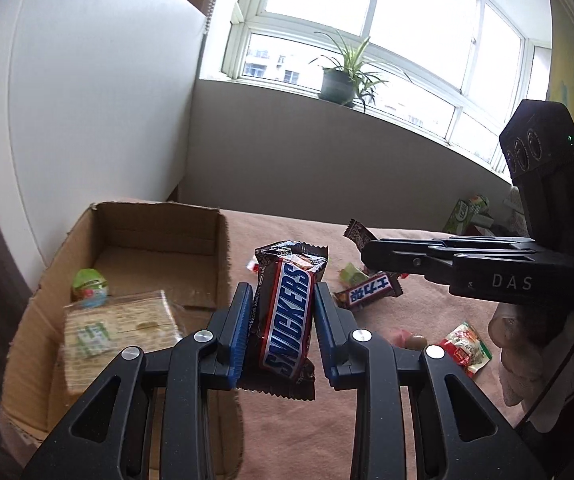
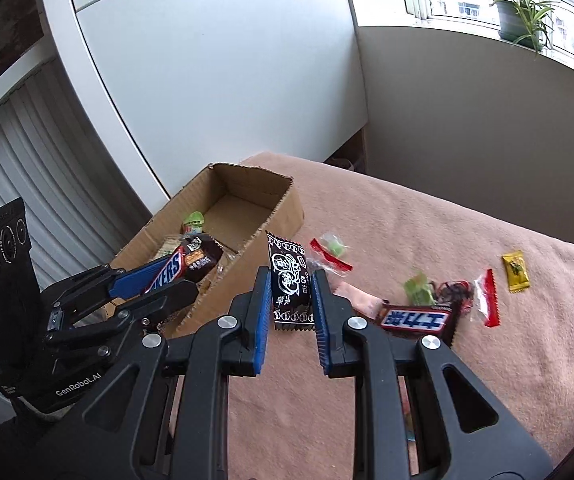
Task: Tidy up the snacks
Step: 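Carry the Snickers bar and black packet over the cardboard box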
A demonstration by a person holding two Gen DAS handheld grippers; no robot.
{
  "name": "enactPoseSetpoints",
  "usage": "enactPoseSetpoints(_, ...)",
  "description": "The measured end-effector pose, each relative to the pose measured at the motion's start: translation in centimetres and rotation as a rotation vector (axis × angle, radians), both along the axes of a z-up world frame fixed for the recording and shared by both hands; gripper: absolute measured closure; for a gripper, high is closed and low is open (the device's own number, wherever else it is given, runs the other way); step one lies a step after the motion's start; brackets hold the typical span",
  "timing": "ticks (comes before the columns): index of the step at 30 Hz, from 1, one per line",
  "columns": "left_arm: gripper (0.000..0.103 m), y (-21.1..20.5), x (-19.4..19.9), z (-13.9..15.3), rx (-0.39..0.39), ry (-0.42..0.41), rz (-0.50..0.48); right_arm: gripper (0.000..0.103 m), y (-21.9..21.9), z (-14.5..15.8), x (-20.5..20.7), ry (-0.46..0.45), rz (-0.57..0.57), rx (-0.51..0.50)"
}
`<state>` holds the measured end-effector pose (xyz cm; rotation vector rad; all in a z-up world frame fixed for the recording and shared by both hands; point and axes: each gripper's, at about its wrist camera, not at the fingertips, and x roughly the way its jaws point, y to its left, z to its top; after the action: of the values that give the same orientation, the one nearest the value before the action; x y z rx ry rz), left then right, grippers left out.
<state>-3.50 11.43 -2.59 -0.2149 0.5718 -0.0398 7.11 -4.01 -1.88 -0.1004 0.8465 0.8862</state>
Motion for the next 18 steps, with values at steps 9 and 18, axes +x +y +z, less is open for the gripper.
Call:
enactPoseSetpoints(9, 0.074, 6.1, -1.6, -1.0, -0.022, 0.006, 0.153, 0.083, 6.5, -0.8, -1.5, 0.027, 0.102, 0.009)
enactPoseSetpoints(18, 0.074, 8.8, -2.1, -1.7, -0.028, 0.020, 0.207, 0.083, 10.5, -2.2, -2.9, 0.059, 0.179, 0.001)
